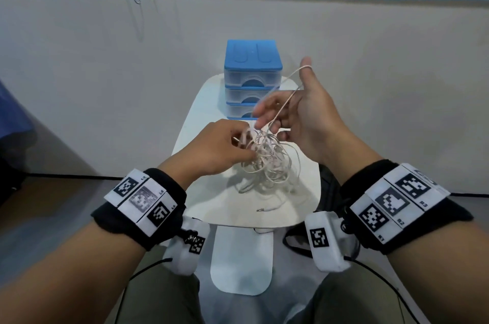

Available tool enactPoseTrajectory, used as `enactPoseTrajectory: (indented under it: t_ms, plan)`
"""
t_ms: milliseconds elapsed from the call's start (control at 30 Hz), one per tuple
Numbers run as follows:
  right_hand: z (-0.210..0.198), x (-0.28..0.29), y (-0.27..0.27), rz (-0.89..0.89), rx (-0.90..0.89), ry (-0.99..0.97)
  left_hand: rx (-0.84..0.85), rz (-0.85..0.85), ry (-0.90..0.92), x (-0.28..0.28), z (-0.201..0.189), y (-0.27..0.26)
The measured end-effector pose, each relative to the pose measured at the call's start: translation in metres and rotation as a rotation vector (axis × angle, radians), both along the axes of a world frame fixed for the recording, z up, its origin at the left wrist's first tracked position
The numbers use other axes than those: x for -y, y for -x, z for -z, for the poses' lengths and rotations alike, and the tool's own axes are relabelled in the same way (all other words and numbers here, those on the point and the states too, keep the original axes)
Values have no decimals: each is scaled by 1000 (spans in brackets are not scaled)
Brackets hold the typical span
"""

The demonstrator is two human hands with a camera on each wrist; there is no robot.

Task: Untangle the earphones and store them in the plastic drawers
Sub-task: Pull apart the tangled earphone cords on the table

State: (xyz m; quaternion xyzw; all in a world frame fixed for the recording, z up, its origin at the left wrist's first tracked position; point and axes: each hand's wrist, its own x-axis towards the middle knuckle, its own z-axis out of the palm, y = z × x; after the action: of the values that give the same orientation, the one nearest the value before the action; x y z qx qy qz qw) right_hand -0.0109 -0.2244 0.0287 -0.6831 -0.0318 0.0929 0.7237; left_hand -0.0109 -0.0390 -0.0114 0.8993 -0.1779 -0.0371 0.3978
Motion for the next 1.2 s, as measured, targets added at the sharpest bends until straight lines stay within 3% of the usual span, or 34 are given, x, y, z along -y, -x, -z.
enactPoseTrajectory:
  t_ms: [133,233,333,567,700,933,1000,1067,1200]
  plan:
    - [-5,5,3,-21,34,-83,40,-28,9,-5,0,-4]
    - [-5,7,6,-56,81,-74,-75,-8,64,-8,-1,-6]
    - [-5,7,5,-36,149,-14,-104,59,-6,-8,-1,-7]
    - [-17,10,8,177,312,81,-57,81,-272,-4,-5,-6]
    - [-18,24,2,356,391,154,-67,71,-238,-3,-5,-5]
    - [8,47,1,501,258,211,61,74,-215,0,0,-10]
    - [17,51,1,567,301,294,111,98,-215,1,1,-11]
    - [21,48,6,496,448,408,146,125,-218,3,0,-11]
    - [19,27,13,-39,577,855,155,133,-239,6,-3,-15]
